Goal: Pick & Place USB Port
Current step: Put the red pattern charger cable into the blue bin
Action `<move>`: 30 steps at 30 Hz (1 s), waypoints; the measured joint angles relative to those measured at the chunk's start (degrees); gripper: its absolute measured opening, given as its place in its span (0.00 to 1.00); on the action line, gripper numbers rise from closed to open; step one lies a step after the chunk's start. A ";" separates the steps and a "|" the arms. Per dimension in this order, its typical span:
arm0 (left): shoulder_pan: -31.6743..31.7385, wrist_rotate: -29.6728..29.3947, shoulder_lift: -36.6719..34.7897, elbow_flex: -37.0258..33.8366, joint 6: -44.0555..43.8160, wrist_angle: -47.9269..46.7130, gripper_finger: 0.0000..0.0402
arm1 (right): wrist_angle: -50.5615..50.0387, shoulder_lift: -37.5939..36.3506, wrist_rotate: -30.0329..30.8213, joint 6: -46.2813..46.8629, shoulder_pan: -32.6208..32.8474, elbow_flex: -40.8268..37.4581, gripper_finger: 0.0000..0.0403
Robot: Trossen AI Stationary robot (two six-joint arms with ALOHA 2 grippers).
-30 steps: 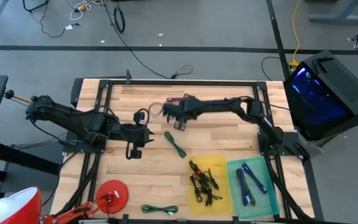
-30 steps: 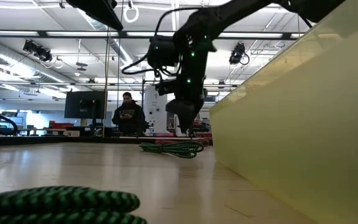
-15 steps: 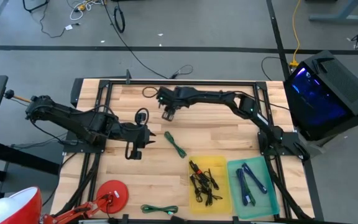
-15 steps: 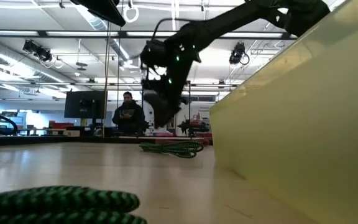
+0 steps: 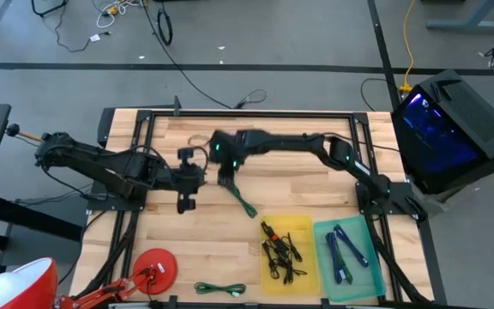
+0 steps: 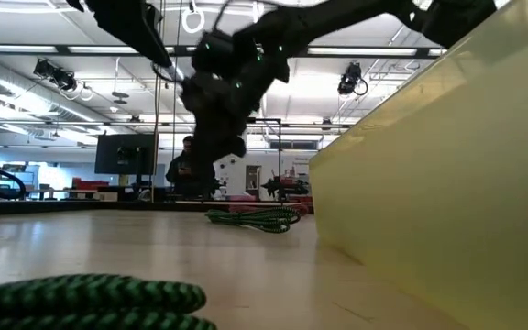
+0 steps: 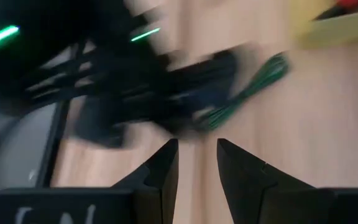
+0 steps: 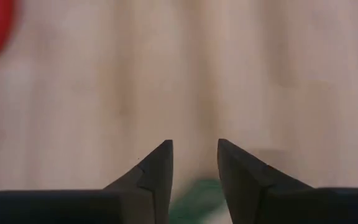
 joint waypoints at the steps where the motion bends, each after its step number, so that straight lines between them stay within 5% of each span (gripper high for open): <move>1: 0.48 -0.47 -0.16 -0.01 -0.58 -0.96 0.29 | 0.03 -0.11 -0.27 -0.44 1.32 0.00 0.32; 10: 2.27 0.39 -3.12 -0.07 -2.54 -3.23 0.29 | -8.83 -0.30 8.70 2.26 10.33 -0.02 0.32; 21: 2.97 -4.61 -3.95 -0.07 -3.12 -2.59 0.29 | -6.96 -0.30 20.60 19.09 22.61 -7.45 0.32; 30: 14.33 -2.14 0.64 -0.02 1.99 -0.74 0.29 | -0.55 -6.46 33.85 20.01 29.12 -7.81 0.32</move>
